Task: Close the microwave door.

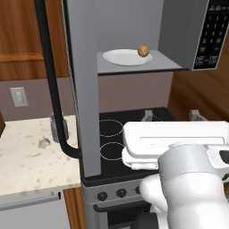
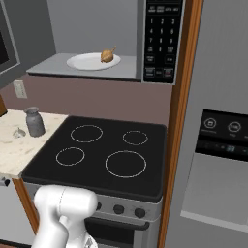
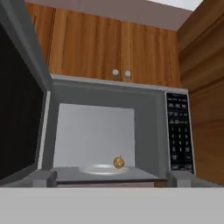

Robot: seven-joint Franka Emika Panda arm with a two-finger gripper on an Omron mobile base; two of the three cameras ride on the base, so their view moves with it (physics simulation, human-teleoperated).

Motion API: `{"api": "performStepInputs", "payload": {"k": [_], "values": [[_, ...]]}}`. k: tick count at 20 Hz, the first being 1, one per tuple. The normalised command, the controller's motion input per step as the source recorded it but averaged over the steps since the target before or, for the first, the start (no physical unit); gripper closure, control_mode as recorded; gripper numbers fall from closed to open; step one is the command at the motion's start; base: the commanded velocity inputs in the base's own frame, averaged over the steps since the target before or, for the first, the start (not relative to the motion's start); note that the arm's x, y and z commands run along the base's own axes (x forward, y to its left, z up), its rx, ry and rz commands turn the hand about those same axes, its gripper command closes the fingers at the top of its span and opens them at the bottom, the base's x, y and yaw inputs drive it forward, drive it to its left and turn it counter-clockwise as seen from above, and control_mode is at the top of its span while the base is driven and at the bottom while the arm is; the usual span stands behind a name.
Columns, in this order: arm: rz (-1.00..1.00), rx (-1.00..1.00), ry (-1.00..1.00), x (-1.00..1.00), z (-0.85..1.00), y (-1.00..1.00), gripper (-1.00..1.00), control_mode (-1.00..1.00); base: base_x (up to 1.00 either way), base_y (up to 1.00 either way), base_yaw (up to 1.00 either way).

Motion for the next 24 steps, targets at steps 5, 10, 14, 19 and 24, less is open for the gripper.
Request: {"api": "performStepInputs", "payload": {"k": [5, 10, 14, 19, 24], "values": [[-0.21, 0.00, -0.46, -1.00, 0.00, 0.39, -1.00, -1.00, 0.00, 0.00, 0.00], [-0.03, -0.03, -0.21, -0.68, -0.05, 0.82, -1.00, -1.00, 0.00, 0.00, 0.00], [-0.01, -0.02, 0.01, -0.04, -0.47, 0.79, -1.00, -1.00, 0.00, 0.00, 0.00], [-0.11, 0.00, 0.19, 0.83, -0.75, 0.45, -1.00, -1.00, 0.00, 0.00, 0.00], [-0.18, -0.01, 0.20, 0.65, -0.45, 0.66, -1.00, -1.00, 0.00, 0.00, 0.00]]}}
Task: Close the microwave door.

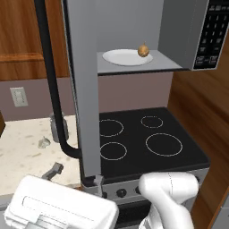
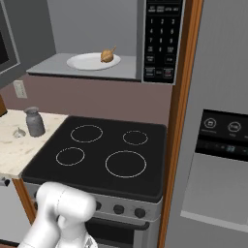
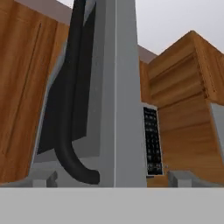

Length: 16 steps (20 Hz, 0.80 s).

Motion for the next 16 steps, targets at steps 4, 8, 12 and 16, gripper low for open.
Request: {"api": "performStepInputs", "payload": {"k": [4, 8, 12, 16], "values": [[-0.14, -0.11, 0.04, 0.19, -0.01, 1.00, -1.00, -1.00, 0.00, 0.00, 0.00], [-0.08, -0.10, 0.01, 0.03, 0.00, 0.94, -1.00, -1.00, 0.00, 0.00, 0.00], [-0.16, -0.03, 0.05, 0.30, -0.02, 0.24, -1.00, -1.00, 0.00, 0.00, 0.00], [-0.21, 0.00, 0.01, 0.28, 0.02, -0.09, -1.00, -1.00, 0.00, 0.00, 0.00]]}}
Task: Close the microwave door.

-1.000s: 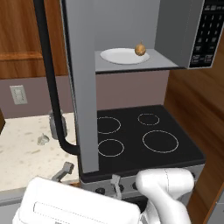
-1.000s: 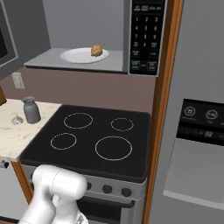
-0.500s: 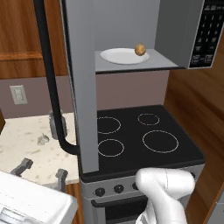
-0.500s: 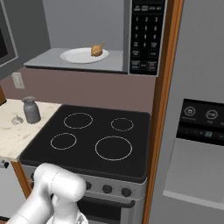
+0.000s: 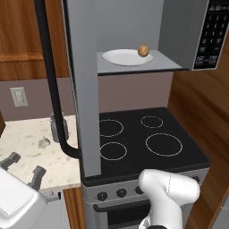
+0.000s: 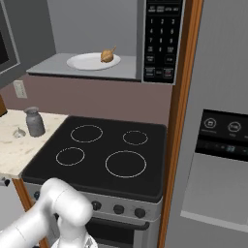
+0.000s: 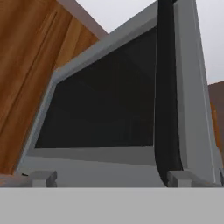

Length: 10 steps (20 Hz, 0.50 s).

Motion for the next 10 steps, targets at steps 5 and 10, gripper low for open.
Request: {"api": "performStepInputs", "payload": {"k": [5, 10], "values": [[-0.10, 0.00, 0.00, 0.00, 0.42, -0.60, -1.00, -1.00, 0.00, 0.00, 0.00], [-0.05, 0.01, 0.04, -0.02, 0.53, -0.55, -1.00, -1.00, 0.00, 0.00, 0.00]]}}
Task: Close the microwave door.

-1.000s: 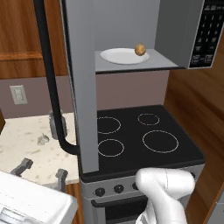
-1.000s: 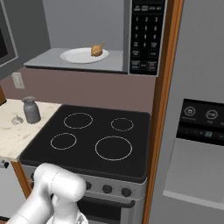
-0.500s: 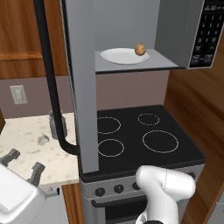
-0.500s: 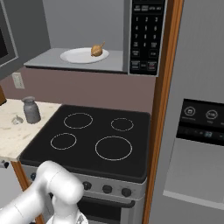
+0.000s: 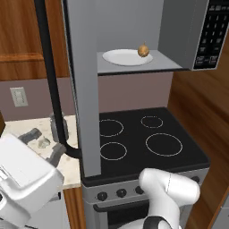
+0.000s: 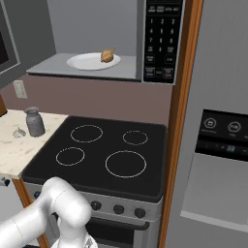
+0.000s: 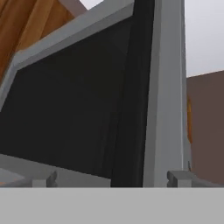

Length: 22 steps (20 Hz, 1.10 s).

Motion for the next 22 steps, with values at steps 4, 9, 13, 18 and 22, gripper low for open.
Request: {"api": "performStepInputs", "payload": {"k": [4, 9, 13, 18, 22], "values": [[-0.04, 0.03, 0.03, -0.11, 0.19, -0.91, -1.00, -1.00, 0.00, 0.00, 0.00], [-0.01, 0.01, 0.00, -0.33, 0.00, -1.00, -1.00, -1.00, 0.00, 0.00, 0.00], [0.00, 0.03, 0.00, -0.39, 0.19, -1.00, -1.00, -1.00, 0.00, 0.00, 0.00], [0.00, 0.02, 0.04, -0.14, 0.30, -1.00, -1.00, -1.00, 0.00, 0.00, 0.00], [0.00, 0.00, 0.11, 0.01, 0.29, -1.00, -1.00, -1.00, 0.00, 0.00, 0.00]]}}
